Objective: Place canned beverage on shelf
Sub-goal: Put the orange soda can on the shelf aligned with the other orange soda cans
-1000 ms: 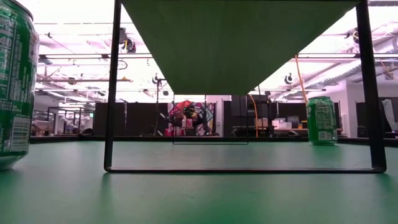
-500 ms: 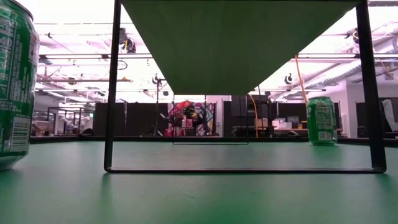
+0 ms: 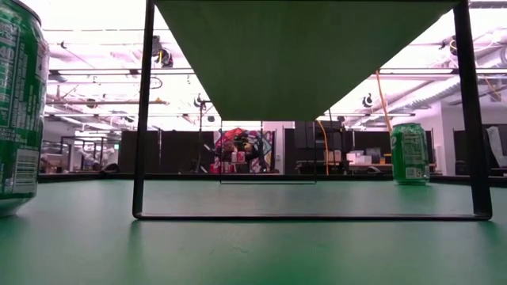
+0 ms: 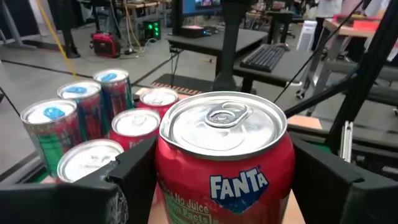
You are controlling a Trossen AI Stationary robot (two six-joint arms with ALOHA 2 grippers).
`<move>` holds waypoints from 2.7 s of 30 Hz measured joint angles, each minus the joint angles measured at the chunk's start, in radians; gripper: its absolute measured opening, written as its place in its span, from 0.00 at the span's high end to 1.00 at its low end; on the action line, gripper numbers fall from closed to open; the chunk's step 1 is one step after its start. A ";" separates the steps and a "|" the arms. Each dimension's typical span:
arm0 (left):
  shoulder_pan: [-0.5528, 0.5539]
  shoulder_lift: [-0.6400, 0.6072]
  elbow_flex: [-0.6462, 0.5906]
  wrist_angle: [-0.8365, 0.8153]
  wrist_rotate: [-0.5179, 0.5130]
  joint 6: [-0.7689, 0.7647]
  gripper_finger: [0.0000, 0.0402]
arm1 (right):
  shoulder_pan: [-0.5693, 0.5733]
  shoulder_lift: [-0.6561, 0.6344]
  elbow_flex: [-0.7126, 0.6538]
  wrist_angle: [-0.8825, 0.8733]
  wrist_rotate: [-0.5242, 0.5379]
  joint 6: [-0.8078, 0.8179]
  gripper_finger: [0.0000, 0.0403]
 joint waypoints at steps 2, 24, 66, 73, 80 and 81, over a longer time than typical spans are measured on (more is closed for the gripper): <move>-0.002 0.004 -0.017 0.030 -0.001 0.002 0.28 | 0.013 -0.018 0.000 0.002 0.035 -0.005 0.02; 0.033 0.203 -0.047 0.067 -0.078 -0.004 0.28 | 0.038 -0.045 0.000 0.000 0.135 -0.004 0.02; 0.022 0.215 -0.045 0.040 -0.118 -0.033 0.08 | 0.037 -0.045 0.000 -0.053 0.129 -0.017 0.02; 0.002 0.215 -0.031 0.036 -0.135 -0.084 0.08 | 0.037 -0.045 0.000 -0.047 0.129 -0.015 0.02; -0.004 0.214 -0.005 0.036 -0.163 -0.076 0.08 | 0.037 -0.045 0.000 -0.047 0.129 -0.018 0.02; -0.004 0.214 -0.002 0.036 -0.163 -0.076 0.08 | 0.037 -0.045 0.000 -0.047 0.129 -0.018 0.02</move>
